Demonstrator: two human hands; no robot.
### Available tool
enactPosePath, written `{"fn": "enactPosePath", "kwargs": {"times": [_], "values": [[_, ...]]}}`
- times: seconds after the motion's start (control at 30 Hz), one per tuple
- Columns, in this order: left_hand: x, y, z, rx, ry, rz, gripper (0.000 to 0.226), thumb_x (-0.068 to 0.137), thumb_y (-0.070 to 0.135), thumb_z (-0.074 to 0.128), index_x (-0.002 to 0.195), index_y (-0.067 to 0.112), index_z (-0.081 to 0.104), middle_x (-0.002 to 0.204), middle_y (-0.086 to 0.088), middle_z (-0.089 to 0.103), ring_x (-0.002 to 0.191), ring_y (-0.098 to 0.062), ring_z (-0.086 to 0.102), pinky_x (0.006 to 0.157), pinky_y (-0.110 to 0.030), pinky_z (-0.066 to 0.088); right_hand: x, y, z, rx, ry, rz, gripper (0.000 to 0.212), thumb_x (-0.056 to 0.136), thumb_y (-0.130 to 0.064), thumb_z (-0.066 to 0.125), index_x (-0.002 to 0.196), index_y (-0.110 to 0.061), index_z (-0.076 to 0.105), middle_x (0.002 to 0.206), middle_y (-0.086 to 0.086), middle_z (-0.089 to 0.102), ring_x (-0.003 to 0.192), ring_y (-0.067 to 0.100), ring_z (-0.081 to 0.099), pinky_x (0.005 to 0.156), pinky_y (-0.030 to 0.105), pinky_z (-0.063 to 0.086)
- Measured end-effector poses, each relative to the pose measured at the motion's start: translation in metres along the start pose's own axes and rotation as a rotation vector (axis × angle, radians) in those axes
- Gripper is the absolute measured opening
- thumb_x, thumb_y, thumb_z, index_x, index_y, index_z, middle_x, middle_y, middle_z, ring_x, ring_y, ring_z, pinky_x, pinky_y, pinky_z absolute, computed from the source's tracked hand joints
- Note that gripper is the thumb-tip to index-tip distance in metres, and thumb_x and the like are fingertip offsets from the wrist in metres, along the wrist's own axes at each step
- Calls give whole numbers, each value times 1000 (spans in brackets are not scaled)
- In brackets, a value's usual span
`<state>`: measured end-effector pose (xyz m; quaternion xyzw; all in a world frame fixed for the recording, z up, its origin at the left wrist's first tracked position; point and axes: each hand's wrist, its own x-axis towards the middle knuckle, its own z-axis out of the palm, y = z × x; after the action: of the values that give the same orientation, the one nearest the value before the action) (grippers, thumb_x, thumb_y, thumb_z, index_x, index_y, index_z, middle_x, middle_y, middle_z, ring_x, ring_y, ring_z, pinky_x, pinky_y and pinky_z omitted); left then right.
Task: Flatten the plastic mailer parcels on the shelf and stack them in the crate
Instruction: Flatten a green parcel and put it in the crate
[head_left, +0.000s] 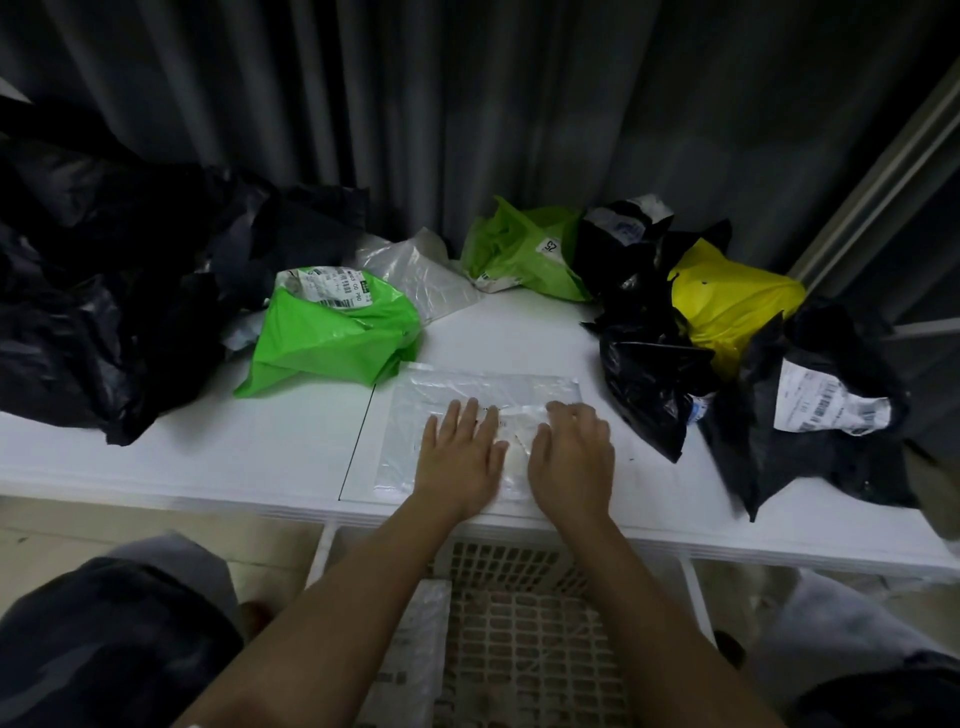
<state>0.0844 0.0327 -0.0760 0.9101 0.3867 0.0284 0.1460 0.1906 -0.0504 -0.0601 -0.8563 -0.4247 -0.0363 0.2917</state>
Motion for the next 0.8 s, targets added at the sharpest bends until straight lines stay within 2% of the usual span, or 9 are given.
{"fn": "enactPosePath", "kwargs": {"times": [0.07,0.1,0.17,0.27,0.4,0.47,0.53,0.63,0.8], "values": [[0,1,2,3,-11,0,55,103,38,16,154,21,3,161,-4,-3,148,-22,-9,119,-43,-5,2,-4,6,-25,-80,-184,56,92,-33,22,132,-10,54,139,14,49,130,34,41,108,44,32],[0,1,4,-3,-23,-2,54,104,37,14,154,20,1,161,-3,-5,147,-21,-10,119,-42,-6,1,-6,10,-40,-171,-231,68,89,-40,10,140,-13,46,149,11,39,140,30,29,115,43,19],[-2,1,5,-8,-37,-6,54,104,35,12,154,18,-1,161,-2,-7,147,-19,-12,119,-41,-8,-2,-5,20,-87,-330,-243,82,82,-49,-8,150,-20,27,160,2,16,148,20,4,118,38,-5],[-1,-5,6,58,-16,3,55,104,36,12,153,18,-4,160,-3,-11,147,-20,-15,118,-41,-11,-7,3,30,-134,-355,-227,82,82,-52,-15,153,-23,14,161,0,4,148,17,-7,116,38,-15],[1,-8,11,126,24,12,74,85,45,-13,153,20,1,160,-5,-10,147,-22,-14,116,-43,-13,-14,13,41,-152,-294,-260,76,90,-54,-16,153,-22,13,161,4,5,148,21,-6,117,43,-11],[1,-9,13,154,106,19,76,86,45,-2,151,16,24,159,-11,13,147,-29,9,117,-48,-1,-15,16,45,-165,-263,-262,68,95,-50,-9,153,-23,14,161,4,6,148,21,-4,117,46,-5],[-1,-10,15,138,174,30,62,91,38,21,139,12,48,148,-16,39,137,-34,37,115,-50,14,-17,18,48,-175,-247,-263,66,96,-48,-9,153,-23,15,161,4,8,148,21,-3,117,47,-2],[-3,-12,17,124,134,37,60,93,39,19,146,15,37,154,-14,27,142,-33,27,112,-47,6,-18,19,49,-165,-229,-255,63,98,-46,-4,152,-24,18,160,5,13,148,23,3,117,47,2],[-4,-16,24,130,187,34,56,94,37,28,140,14,47,147,-16,41,136,-35,38,107,-50,16,-19,19,51,-147,-226,-257,62,98,-47,-3,152,-25,19,160,5,14,148,23,4,117,46,1]]}}
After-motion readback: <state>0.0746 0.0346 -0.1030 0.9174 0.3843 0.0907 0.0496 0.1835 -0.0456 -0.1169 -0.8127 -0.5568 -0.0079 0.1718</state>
